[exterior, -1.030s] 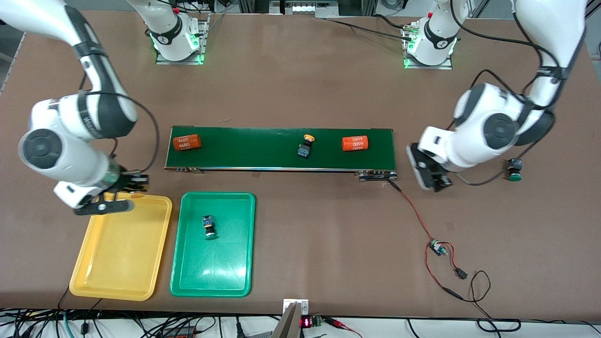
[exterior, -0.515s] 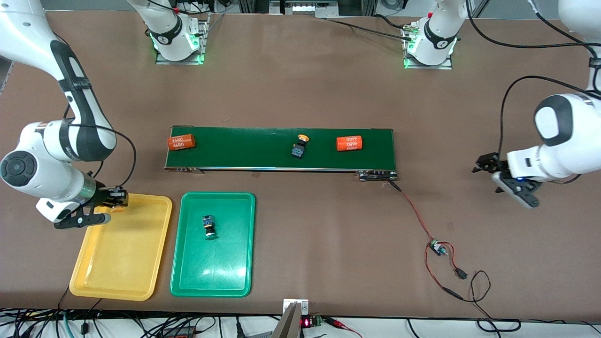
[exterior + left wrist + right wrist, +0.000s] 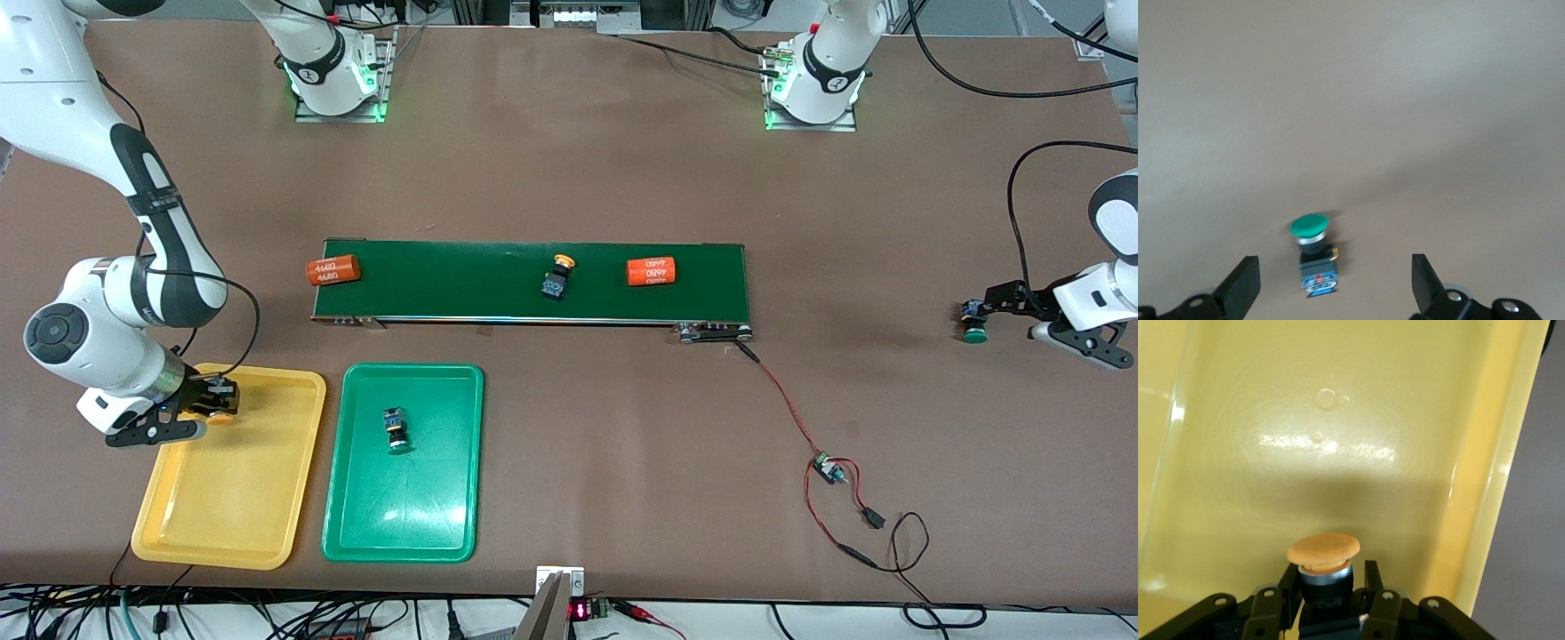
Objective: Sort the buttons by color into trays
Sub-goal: 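Lower the yellow button into the yellow tray while the left grasps a green button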
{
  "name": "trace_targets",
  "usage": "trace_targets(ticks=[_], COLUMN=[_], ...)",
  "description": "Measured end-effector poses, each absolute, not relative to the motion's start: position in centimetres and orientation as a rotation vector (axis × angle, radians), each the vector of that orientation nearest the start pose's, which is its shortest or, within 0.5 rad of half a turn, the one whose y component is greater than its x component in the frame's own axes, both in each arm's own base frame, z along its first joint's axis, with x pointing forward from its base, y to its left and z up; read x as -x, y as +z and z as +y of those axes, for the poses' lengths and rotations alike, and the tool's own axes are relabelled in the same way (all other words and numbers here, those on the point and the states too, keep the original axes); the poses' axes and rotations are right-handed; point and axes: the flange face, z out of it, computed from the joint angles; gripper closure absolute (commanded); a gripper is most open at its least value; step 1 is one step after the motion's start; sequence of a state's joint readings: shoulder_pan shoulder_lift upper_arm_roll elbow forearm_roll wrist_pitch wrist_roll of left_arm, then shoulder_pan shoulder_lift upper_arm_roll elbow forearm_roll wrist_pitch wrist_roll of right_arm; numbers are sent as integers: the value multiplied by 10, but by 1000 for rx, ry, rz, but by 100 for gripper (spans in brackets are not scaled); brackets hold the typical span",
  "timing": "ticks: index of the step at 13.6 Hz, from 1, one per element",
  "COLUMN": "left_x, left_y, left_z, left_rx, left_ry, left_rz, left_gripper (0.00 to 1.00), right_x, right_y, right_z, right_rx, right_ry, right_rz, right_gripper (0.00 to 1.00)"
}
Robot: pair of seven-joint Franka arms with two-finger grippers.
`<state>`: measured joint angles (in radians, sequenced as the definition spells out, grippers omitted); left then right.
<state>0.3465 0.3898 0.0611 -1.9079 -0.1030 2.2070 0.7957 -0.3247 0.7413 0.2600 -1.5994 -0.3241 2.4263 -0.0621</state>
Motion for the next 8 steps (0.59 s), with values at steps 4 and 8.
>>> trace_targets(ticks=[4,8], left_x=[-545,-534], left_y=[224,176], left_z=[251,258], left_rx=[3222,3215], left_ry=[150,199], left_rz=[172,109], left_gripper=[0,36], right_x=[-703,-704], right_y=[199,200], right_z=[-82,-82], right_rx=[3189,3190], right_ry=[-201,-207], right_rz=[-234,-233], right_gripper=[18,2])
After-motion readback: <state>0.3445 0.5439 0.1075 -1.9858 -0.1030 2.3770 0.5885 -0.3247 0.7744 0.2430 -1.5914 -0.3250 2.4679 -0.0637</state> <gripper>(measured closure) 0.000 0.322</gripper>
